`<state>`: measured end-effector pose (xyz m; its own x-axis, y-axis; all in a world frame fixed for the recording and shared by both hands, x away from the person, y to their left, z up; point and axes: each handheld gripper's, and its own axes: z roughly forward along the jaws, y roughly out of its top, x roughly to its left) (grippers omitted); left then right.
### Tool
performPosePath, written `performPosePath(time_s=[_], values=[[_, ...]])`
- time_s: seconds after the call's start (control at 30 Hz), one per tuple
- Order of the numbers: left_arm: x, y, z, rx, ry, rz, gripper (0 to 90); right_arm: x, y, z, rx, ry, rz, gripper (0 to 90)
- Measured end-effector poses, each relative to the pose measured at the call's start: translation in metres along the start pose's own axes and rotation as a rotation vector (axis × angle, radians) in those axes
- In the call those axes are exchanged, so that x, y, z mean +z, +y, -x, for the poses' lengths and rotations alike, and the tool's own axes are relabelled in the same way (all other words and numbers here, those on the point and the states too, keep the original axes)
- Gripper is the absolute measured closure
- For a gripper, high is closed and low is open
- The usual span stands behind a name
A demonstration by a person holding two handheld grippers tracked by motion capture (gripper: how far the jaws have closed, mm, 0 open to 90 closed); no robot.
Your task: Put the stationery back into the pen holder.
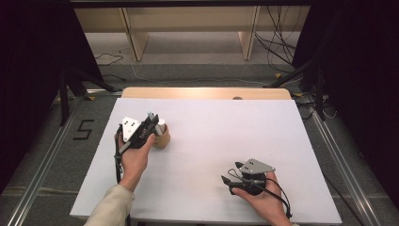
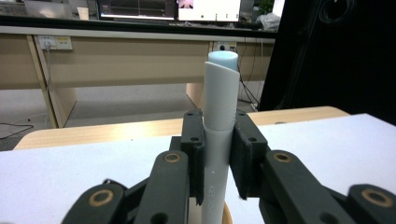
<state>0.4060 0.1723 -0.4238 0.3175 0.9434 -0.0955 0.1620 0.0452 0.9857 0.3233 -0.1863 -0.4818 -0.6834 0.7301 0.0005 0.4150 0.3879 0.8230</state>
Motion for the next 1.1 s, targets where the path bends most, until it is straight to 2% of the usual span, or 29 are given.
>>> performPosePath(time_s=[0.3,0.53,0.83,1.1], values=[[0.002,-0.004,0.001,0.027,0.0,-0.035,74.5,0.0,0.0,0.0,0.003,0.001,0.001,28.5],[-0.003,-0.003,0.0,0.04,0.008,-0.036,63.3,0.0,0.0,0.0,0.002,0.001,0.001,28.5],[-0.011,0.001,-0.001,0.022,0.004,-0.015,56.8,0.0,0.0,0.0,0.001,0.002,-0.002,28.5],[-0.02,0.003,0.0,0.005,-0.017,-0.032,51.4,0.0,-0.001,0.001,0.001,-0.002,0.0,28.3]])
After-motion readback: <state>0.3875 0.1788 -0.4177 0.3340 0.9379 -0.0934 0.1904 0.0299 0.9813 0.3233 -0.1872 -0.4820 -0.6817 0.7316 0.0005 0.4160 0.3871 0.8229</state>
